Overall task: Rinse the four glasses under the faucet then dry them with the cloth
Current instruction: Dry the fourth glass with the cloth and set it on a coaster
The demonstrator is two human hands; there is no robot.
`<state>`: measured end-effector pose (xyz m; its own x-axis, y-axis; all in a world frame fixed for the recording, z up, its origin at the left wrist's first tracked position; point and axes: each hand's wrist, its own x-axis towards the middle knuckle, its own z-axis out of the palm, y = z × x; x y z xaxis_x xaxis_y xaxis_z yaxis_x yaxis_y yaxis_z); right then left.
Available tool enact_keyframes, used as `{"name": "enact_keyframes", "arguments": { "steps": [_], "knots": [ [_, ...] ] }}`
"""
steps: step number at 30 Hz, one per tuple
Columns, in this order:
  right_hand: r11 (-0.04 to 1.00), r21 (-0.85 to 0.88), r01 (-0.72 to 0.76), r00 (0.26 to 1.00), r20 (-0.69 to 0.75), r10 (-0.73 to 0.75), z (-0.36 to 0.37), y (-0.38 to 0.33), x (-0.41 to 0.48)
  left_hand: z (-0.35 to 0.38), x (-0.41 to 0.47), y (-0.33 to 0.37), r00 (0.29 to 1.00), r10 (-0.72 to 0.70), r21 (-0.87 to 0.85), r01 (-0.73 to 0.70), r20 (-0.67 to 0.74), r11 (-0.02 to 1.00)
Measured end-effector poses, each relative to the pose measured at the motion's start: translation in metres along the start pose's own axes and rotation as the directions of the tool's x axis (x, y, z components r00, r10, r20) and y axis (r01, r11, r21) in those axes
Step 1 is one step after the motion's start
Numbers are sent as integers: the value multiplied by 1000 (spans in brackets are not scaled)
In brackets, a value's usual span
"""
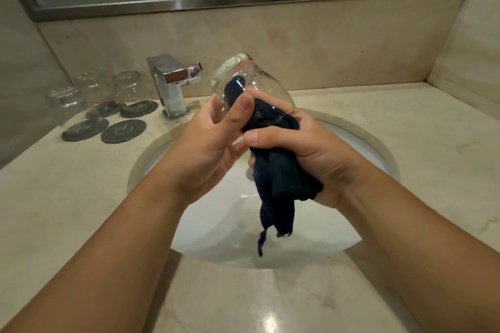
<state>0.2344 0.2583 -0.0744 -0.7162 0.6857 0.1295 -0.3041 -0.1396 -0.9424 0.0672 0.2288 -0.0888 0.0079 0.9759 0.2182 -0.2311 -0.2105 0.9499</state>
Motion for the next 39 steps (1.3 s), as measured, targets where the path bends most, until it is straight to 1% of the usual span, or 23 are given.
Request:
{"name": "enact_keyframes", "arguments": {
  "steps": [3,5,7,9,12,15,19,23,26,28,30,33,36,37,39],
  "knots": [
    [989,144,-39,997,72,29,-2,-3,-3,-2,0,1,999,-6,-69,9,54,998],
    [976,208,-65,995,90,47,-4,-3,-3,-2,-1,1,996,-2,-77,9,95,997],
    [979,195,-65,995,86,49,-5,-2,-3,-1,-1,4,994,-11,-52,17,107,998],
    [989,143,-36,997,66,27,-2,-2,-3,0,0,7,994,-32,-21,34,105,999],
    [999,34,2,1000,0,-2,2,1,0,2,4,5,998,-31,81,27,50,996],
    [1000,-4,3,1000,-23,-3,4,4,1,4,5,2,1000,-10,117,11,-16,993],
    [999,35,-16,1000,-9,16,4,3,1,0,4,0,1000,-8,73,10,-28,997],
    [979,199,-39,999,31,33,5,0,-1,-3,3,-1,1000,14,15,-13,-10,1000],
    [973,229,-31,999,38,23,2,-2,-2,-1,2,1,1000,-5,-18,5,10,1000],
    [982,190,-21,1000,18,18,0,0,1,1,2,1,1000,-29,-7,29,-5,1000],
    [992,128,5,1000,-25,-2,-2,3,4,4,3,0,998,-59,39,59,-22,997],
    [996,-34,77,991,-107,-80,-2,8,7,12,4,-2,993,-78,113,87,-84,990],
    [978,-187,93,984,-132,-119,1,11,6,14,5,-4,987,-45,98,60,-154,993],
    [975,-203,87,984,-133,-115,2,11,5,13,4,-4,985,-35,84,50,-169,995],
    [980,-182,74,985,-139,-100,1,9,5,11,3,-4,986,-17,82,31,-168,996]
  ]
}}
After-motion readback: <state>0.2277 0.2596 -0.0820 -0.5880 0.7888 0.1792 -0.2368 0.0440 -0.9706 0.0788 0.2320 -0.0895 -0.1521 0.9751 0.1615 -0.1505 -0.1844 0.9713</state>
